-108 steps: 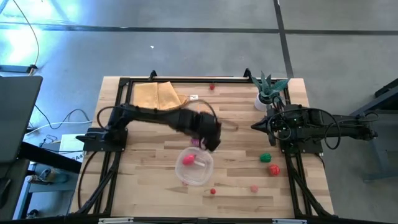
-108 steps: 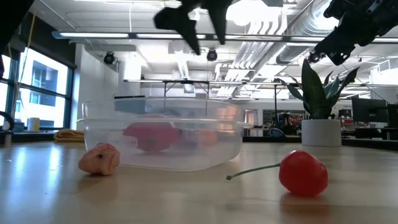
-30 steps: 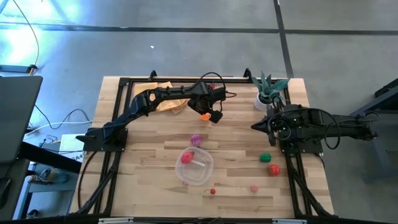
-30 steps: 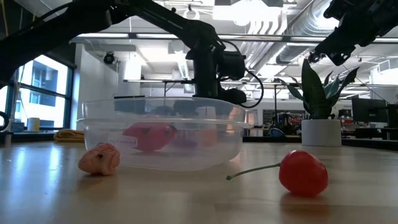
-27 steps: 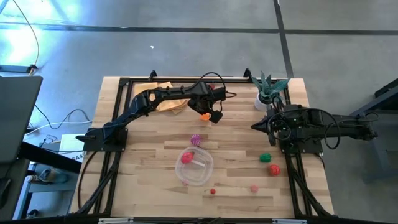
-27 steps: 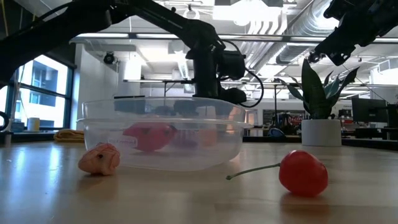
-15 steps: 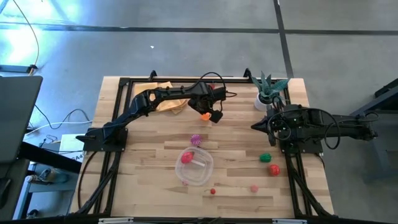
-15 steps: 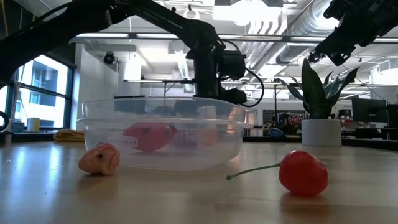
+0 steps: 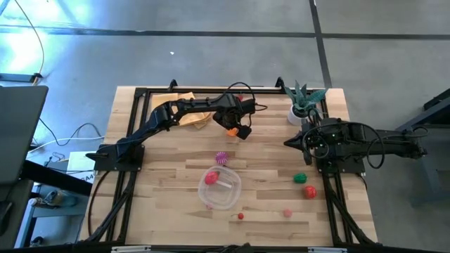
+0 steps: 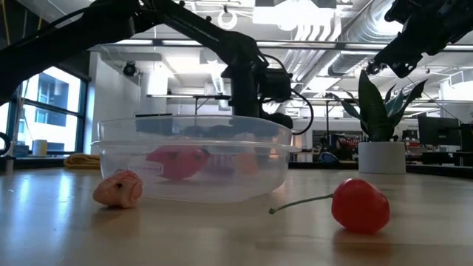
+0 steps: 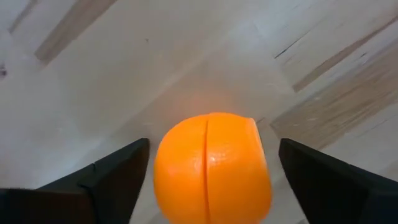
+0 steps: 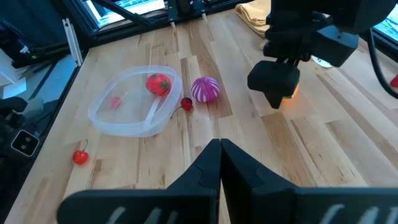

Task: Pick and placing Produce into tupperware
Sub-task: Put the orange into the bin

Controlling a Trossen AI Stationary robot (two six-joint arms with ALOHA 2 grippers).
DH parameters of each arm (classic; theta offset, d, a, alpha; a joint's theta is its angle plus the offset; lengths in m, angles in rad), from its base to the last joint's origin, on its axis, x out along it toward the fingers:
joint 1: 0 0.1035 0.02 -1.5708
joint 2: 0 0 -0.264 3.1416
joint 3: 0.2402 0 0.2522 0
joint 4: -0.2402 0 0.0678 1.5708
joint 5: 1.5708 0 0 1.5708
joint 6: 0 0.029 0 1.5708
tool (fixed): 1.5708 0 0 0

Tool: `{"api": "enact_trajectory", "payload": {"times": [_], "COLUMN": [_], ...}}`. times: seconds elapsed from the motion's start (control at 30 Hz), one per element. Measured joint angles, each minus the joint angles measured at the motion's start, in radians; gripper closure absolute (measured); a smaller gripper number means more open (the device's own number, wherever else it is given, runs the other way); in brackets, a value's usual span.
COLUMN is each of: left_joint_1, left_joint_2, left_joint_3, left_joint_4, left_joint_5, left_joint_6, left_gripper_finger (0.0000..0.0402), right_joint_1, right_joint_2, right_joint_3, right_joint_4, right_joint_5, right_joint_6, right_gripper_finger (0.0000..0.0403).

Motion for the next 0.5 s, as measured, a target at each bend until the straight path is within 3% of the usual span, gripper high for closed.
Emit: {"api": "enact_trajectory", "payload": {"times": [0.33, 0.5], "left_joint_1": [0.000, 0.000], "left_joint_2": [0.000, 0.000], "left_joint_3": [0.000, 0.000], "left_joint_4": [-0.012, -0.009], "left_joint_5": [0.008, 0.015], "left_joint_6": [0.002, -0.001], "left_gripper_finger": [0.0194, 0.0191], "right_joint_1": [0.000, 0.000], "right_joint_2": [0.000, 0.000], "right_joint_3": [0.000, 0.000], "right_joint_4": [0.000, 0.000], "right_joint_5": [0.000, 0.000], "right_joint_6": [0.000, 0.000], "right_gripper_finger": [0.0402, 0.0402]}}
